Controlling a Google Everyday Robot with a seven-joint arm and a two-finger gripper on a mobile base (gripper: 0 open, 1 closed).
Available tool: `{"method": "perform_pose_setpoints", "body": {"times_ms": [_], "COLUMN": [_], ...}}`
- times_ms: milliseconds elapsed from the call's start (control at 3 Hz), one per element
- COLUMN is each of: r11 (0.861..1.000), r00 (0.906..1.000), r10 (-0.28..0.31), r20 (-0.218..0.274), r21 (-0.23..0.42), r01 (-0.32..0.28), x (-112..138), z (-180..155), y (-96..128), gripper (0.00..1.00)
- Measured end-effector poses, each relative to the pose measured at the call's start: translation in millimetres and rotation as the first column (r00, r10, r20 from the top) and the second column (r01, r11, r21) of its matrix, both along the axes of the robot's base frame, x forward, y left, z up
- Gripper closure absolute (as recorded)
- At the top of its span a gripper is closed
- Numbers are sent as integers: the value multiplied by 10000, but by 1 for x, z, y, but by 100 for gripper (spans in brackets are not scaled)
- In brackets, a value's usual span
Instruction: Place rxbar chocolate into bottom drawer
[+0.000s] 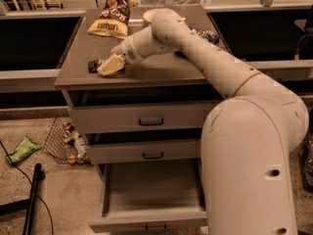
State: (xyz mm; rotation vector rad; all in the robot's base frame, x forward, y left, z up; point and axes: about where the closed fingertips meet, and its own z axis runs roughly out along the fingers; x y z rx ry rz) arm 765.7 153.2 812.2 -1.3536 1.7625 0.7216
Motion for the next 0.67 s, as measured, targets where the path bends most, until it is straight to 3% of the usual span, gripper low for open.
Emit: {"method": "perform_pose_setpoints", "body": {"times_ms": [333, 667], "r11": [10000, 10000], "r00": [10000, 10000], "r10": [0, -1], "r20": [0, 1], "r21": [0, 2], "r01": [0, 1], "x": [0, 0], "z": [6, 8], "y": [0, 0], "gripper": [87, 100]}}
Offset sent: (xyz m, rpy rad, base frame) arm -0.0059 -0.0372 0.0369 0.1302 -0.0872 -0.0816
